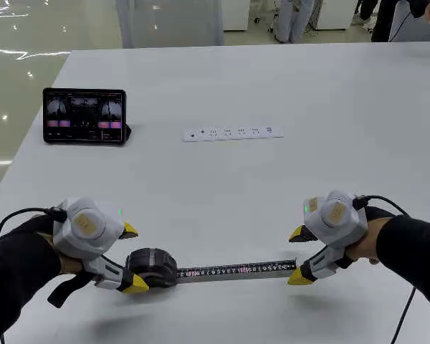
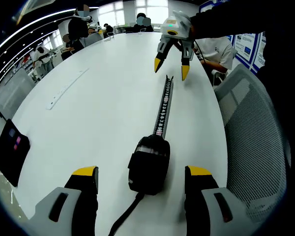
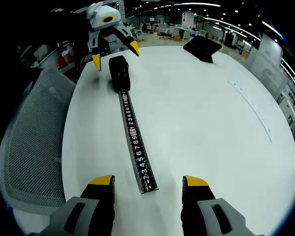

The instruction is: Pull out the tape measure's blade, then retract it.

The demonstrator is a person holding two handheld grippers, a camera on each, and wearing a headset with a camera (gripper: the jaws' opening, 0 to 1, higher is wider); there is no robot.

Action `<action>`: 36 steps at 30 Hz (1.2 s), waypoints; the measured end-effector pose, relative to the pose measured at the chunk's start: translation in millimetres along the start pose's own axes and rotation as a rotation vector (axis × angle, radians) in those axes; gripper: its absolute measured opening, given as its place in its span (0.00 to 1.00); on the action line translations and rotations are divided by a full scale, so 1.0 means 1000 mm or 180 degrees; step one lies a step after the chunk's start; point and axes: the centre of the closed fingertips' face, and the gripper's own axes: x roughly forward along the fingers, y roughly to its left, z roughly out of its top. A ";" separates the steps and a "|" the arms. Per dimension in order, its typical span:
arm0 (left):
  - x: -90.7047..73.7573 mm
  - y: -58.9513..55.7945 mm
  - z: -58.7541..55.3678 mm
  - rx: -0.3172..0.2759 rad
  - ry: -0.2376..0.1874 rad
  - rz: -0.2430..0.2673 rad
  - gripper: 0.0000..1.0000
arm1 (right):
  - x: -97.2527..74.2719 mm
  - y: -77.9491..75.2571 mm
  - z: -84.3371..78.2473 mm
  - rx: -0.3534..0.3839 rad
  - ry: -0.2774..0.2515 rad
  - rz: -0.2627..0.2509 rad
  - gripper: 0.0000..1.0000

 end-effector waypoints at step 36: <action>-0.061 0.001 -0.051 -0.1202 -0.0780 0.0884 0.99 | -0.050 0.022 -0.030 0.0831 -0.0739 -0.0750 0.90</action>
